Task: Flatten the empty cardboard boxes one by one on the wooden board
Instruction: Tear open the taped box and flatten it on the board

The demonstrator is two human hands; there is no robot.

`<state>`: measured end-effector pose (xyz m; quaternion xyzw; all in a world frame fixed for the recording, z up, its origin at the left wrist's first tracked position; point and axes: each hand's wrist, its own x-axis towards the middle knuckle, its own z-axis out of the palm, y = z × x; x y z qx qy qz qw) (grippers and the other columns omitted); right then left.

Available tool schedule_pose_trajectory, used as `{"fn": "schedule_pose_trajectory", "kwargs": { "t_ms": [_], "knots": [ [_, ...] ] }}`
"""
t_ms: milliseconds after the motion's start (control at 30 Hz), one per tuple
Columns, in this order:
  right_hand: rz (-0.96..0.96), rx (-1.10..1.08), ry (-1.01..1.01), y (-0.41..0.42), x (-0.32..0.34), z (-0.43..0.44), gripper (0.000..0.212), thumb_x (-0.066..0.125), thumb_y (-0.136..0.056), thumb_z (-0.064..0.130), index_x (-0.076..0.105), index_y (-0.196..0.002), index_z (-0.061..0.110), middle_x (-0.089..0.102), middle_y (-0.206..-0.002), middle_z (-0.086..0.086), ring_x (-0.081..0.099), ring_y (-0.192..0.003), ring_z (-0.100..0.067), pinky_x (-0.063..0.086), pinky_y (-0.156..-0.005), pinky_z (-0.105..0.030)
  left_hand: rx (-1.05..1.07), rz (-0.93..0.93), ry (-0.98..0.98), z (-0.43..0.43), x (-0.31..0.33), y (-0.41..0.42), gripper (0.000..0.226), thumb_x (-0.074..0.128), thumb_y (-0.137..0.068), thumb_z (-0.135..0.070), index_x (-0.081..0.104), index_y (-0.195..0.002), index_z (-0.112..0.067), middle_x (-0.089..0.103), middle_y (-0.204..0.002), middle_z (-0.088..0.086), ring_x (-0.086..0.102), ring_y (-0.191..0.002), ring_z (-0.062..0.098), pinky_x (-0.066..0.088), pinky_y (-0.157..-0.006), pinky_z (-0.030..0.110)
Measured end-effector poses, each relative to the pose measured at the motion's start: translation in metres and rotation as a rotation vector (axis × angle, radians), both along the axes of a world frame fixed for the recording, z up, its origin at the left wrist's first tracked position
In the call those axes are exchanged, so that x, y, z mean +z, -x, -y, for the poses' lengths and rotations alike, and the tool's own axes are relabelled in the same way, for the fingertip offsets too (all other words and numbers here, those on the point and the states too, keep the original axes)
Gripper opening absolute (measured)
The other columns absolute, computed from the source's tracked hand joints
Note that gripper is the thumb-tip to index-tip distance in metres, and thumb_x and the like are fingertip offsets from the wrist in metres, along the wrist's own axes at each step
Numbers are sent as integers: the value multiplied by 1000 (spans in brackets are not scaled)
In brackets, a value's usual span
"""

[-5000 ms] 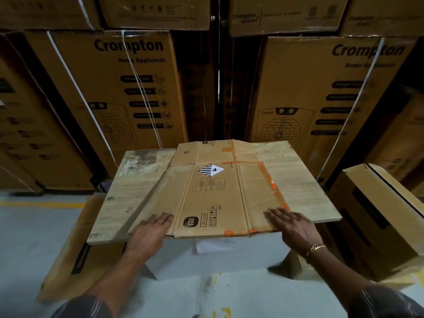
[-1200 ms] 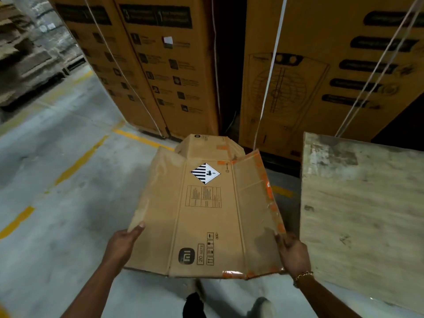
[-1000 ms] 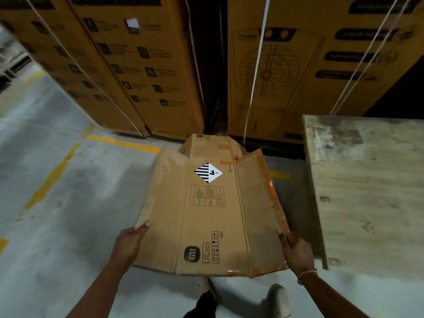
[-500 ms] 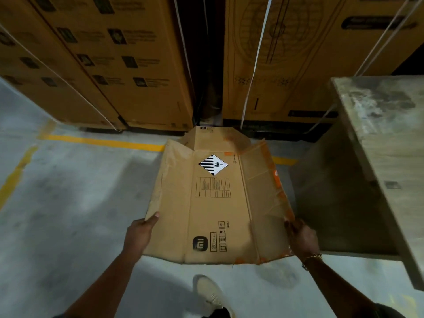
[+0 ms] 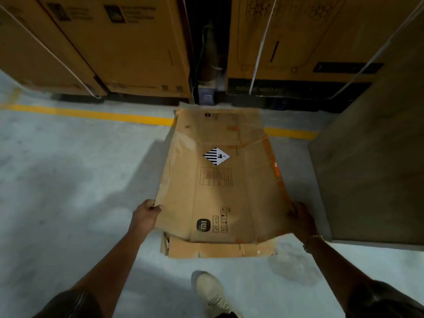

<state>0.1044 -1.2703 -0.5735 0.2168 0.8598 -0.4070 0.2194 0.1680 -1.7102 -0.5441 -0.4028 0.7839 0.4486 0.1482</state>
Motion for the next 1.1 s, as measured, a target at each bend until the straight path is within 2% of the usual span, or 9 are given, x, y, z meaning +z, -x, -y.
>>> {"fn": "schedule_pose_trajectory", "kwargs": {
  "t_ms": [100, 167, 267, 367, 500, 800, 933, 1000, 1100],
  "knots": [
    [98, 52, -19, -15, -20, 4, 46, 61, -93, 16, 49, -137, 21, 62, -112, -5, 59, -101, -30, 49, -84, -42, 51, 103, -93, 3, -16, -21, 15, 62, -92, -9, 65, -102, -20, 69, -105, 15, 68, -92, 31, 60, -80, 48],
    [111, 10, -5, -30, -15, 9, 45, 65, -91, 22, 52, -133, 18, 66, -114, -6, 62, -104, -30, 50, -88, -42, 26, 132, -83, -2, -15, -40, 17, 63, -94, -19, 64, -111, -16, 69, -108, 15, 68, -95, 32, 58, -83, 47],
    [141, 26, -14, -48, 20, 21, 50, 63, -95, 31, 50, -139, 12, 61, -132, -10, 54, -124, -34, 41, -100, -39, -206, 145, 102, -21, 11, -59, 37, 54, -100, -38, 59, -128, -15, 64, -126, 10, 59, -118, 34, 45, -98, 41],
    [181, 85, -5, -62, 69, 25, 54, 54, -98, 42, 43, -145, 17, 55, -141, -7, 51, -129, -30, 38, -101, -36, -298, 132, 122, -42, 55, -67, 52, 47, -100, -48, 49, -142, -18, 53, -144, 6, 51, -130, 28, 39, -107, 41],
    [177, 142, 23, -76, 152, 20, 61, 52, -96, 51, 39, -147, 21, 50, -147, -5, 51, -130, -26, 40, -106, -41, -365, 102, 122, -61, 133, -65, 59, 44, -98, -54, 42, -147, -21, 47, -150, 3, 48, -134, 25, 40, -109, 44],
    [-30, 121, 112, -82, 362, -17, 65, 63, -93, 39, 37, -150, 23, 46, -150, -2, 47, -135, -19, 40, -106, -33, -508, -63, 84, -136, 337, -20, 71, 39, -90, -72, 34, -149, -33, 41, -154, -5, 41, -139, 17, 38, -110, 42],
    [-197, 34, 134, -78, 441, -60, 101, 47, -70, 88, 40, -148, 25, 54, -141, 3, 55, -125, -20, 45, -103, -36, -564, -221, 24, -205, 413, 6, 60, 46, -94, -60, 37, -148, -35, 42, -151, -9, 42, -138, 14, 37, -104, 31],
    [-279, -42, 134, -77, 476, -92, 94, 49, -75, 83, 41, -147, 23, 52, -141, 5, 52, -128, -17, 43, -104, -33, -620, -286, -38, -245, 445, 20, 60, 46, -92, -63, 40, -145, -37, 43, -151, -10, 41, -137, 11, 35, -104, 28],
    [-376, -122, 175, -80, 514, -157, 65, 59, -89, 58, 43, -145, 28, 51, -145, 6, 49, -132, -13, 40, -103, -28, -713, -351, -95, -305, 476, 38, 76, 38, -77, -88, 40, -141, -46, 46, -148, -10, 44, -136, 12, 38, -111, 38]
  ]
}}
